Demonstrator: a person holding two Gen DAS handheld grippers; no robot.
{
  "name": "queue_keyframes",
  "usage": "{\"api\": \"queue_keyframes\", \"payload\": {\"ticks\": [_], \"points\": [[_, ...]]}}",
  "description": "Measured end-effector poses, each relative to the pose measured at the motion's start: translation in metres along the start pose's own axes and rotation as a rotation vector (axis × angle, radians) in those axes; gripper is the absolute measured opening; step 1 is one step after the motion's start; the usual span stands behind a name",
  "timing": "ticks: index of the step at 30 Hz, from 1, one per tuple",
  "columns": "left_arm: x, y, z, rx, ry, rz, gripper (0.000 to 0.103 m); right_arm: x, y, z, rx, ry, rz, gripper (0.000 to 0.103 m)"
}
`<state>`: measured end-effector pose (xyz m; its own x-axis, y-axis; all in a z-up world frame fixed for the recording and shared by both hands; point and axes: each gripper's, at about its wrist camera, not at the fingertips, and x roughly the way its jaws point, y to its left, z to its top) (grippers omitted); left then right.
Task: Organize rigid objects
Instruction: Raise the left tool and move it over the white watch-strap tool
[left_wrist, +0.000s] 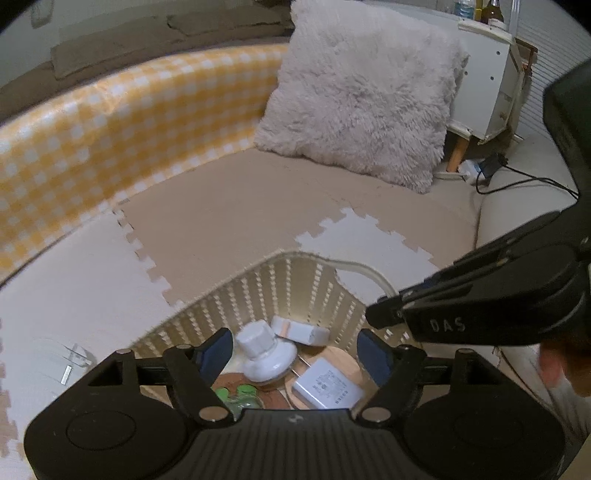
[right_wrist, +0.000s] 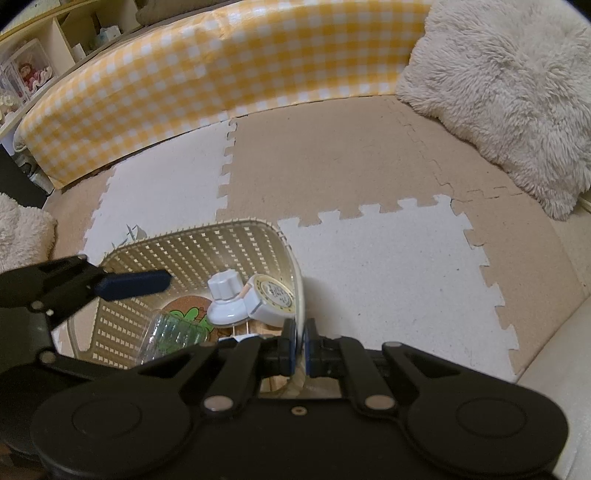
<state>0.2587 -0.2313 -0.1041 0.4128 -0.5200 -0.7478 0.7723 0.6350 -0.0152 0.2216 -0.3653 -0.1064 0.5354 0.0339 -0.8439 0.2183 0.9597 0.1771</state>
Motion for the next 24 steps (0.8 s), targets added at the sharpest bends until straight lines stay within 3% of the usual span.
{"api": "queue_keyframes", "payload": {"ticks": [12,17,24], "points": [[-0.028,0.016,0.012,0.039,-0.024,0.082,0.093,0.0,-0.003,0.0,0.015,-0.005,0.007,0.005],[-0.049,0.036,0.019,-0.034,-0.101,0.118,0.103,0.0,-0.003,-0.001,0.008,-0.006,0.005,0.005],[-0.067,0.064,0.023,-0.14,-0.171,0.174,0.103,0.0,0.0,-0.001,-0.002,-0.008,-0.001,0.005]]}}
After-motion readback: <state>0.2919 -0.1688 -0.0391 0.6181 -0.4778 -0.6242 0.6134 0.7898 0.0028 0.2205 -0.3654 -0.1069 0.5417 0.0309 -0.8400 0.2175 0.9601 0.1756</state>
